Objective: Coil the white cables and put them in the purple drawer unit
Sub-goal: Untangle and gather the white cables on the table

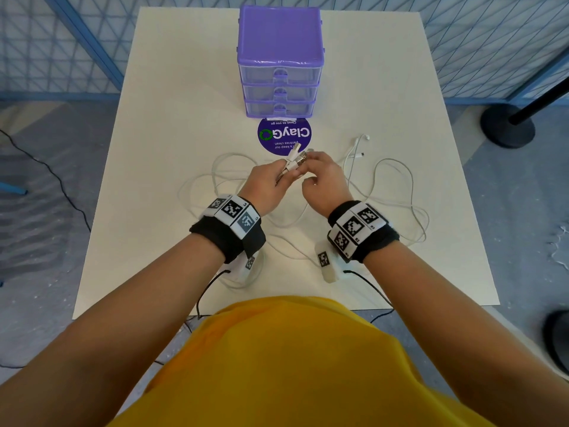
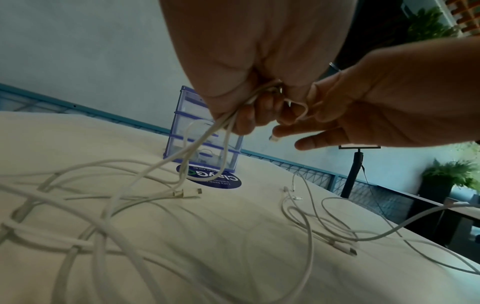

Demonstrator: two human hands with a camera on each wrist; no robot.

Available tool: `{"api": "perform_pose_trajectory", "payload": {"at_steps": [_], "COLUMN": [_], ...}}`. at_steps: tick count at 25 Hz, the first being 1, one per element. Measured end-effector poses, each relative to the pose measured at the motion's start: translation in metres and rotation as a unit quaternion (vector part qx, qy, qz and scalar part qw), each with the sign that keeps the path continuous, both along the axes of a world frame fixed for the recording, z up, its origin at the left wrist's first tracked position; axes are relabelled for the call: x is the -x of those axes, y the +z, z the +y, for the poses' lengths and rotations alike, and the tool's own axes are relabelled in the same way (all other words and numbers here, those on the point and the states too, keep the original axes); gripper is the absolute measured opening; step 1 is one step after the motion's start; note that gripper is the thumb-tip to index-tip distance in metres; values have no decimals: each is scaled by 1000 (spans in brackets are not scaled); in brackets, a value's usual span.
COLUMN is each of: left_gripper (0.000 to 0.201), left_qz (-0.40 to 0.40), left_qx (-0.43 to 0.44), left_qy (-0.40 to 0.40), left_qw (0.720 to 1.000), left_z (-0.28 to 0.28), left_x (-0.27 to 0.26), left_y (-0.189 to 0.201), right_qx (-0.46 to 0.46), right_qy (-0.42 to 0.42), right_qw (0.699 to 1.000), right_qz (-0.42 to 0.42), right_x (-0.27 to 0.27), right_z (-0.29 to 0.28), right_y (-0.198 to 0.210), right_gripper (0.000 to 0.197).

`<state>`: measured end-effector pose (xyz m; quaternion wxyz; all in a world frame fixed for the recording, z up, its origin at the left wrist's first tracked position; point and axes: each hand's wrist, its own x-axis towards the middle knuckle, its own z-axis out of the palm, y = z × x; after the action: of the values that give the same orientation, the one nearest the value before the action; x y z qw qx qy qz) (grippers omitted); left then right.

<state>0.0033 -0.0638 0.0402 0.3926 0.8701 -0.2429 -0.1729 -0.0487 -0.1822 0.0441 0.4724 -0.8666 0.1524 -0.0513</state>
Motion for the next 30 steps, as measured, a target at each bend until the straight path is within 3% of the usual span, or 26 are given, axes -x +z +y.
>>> {"api": "perform_pose_trajectory", "payload": {"at_steps": [5, 9, 11, 13, 15, 18, 20, 23, 25, 30], "left_gripper": [22, 25, 26, 24, 26, 29, 28, 26, 32, 45], "left_qz": [-15, -30, -30, -14, -23, -114, -56, 96, 121, 132], "left_qx": [-10, -43, -42, -22, 17, 61, 100, 125, 113, 13], "left_qy": [-36, -70, -86, -87, -42, 71, 102, 71, 59, 10], "left_qw": [999, 996, 995, 996, 999, 989, 988, 985, 985, 991], "left_z": [-1, -1, 0, 2, 5, 4, -2, -13, -15, -13], "left_x": [4, 9, 12, 13, 15, 18, 22, 32, 37, 32], "left_y": [1, 0, -2, -4, -4, -3, 3, 11, 11, 11], "right_qx": [-41, -116, -184, -185, -128, -103, -118, -118, -106, -111], "right_qy": [-53, -113, -102, -71, -57, -35, -19, -20, -28, -61], "right_qw": [997, 987, 977, 979, 989, 992, 990, 992, 993, 990], "right_qz": [-38, 11, 33, 38, 43, 66, 70, 41, 38, 59], "right_x": [-4, -4, -1, 2, 7, 18, 23, 25, 28, 37], "right_z": [-7, -19, -24, -27, -26, -16, -5, 8, 13, 17], "right_y": [10, 14, 17, 17, 15, 10, 11, 13, 11, -2], "right_gripper": [30, 32, 36, 23, 16, 13, 10, 18, 23, 14]}}
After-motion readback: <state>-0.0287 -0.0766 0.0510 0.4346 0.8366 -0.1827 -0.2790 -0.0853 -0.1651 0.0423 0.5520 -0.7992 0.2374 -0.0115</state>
